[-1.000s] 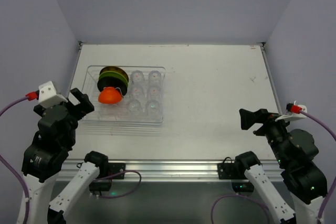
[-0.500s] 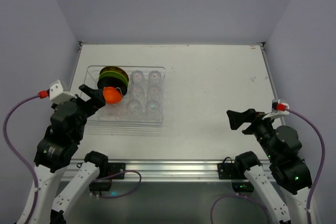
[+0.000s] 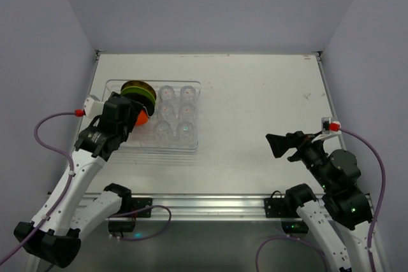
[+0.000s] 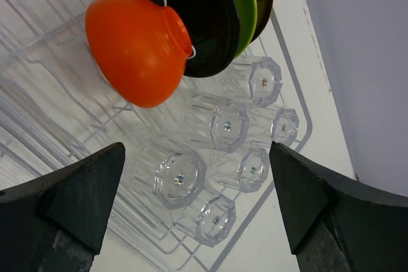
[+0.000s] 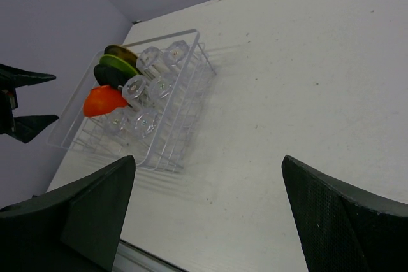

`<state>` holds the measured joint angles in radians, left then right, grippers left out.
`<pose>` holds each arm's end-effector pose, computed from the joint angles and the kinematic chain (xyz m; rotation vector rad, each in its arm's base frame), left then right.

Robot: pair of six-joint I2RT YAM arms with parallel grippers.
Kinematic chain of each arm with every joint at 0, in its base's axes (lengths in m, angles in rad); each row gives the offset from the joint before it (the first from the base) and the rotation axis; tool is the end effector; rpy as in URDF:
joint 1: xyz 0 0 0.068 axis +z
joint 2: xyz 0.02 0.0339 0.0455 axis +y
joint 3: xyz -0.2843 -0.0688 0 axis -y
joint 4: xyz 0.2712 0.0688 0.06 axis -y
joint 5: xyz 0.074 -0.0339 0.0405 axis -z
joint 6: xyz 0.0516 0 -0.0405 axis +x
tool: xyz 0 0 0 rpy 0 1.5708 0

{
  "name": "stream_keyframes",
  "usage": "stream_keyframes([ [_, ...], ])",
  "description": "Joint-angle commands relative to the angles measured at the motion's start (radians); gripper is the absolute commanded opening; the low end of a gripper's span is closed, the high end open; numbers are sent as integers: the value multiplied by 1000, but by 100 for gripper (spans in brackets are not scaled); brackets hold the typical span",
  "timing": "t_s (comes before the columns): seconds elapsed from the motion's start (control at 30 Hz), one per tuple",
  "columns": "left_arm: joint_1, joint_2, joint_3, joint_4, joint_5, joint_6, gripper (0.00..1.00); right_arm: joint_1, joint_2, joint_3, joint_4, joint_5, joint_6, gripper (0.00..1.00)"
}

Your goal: Unload the mixed dishes from the dish rack

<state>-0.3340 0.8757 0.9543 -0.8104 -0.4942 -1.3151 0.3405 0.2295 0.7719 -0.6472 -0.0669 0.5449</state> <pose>0.1898 -0.0400 0.3331 -1.2590 1.8301 -0.3448 0.0641 0.0264 0.3564 0.1244 1.7227 0.7181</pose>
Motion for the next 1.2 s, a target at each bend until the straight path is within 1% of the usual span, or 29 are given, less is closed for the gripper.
stream_keyframes([
  [0.0, 10, -23, -44, -24, -3, -240, 100, 0, -5, -17, 57, -28, 13, 99],
  [0.13, 10, -79, -159, 32, -13, -311, 100, 0, -16, -14, 44, -30, -3, 99],
  [0.2, 10, -116, -208, 98, -55, -322, 100, 2, -22, -23, 49, -27, -11, 99],
  [0.27, 10, -132, -261, 123, -107, -326, 100, 2, -22, -26, 50, -33, -14, 99],
  [0.37, 12, -147, -302, 184, -161, -303, 99, 0, -13, -20, 41, -57, -23, 99],
  [0.5, 15, -130, -348, 311, -196, -270, 99, 0, -10, -22, 40, -66, -22, 99],
  [0.53, 16, -120, -350, 316, -196, -265, 99, 0, -10, -22, 40, -71, -23, 99],
  [0.73, 58, -54, -354, 408, -161, -217, 99, 2, -9, -39, 47, -71, -26, 99],
  [0.87, 105, -12, -380, 436, -95, -225, 99, 2, -5, -43, 47, -71, -31, 99],
  [1.03, 179, -6, -459, 585, 0, -174, 99, 0, 4, -56, 66, -77, -34, 99],
  [1.17, 194, -6, -502, 677, 42, -153, 99, 2, 19, -57, 67, -93, -36, 99],
])
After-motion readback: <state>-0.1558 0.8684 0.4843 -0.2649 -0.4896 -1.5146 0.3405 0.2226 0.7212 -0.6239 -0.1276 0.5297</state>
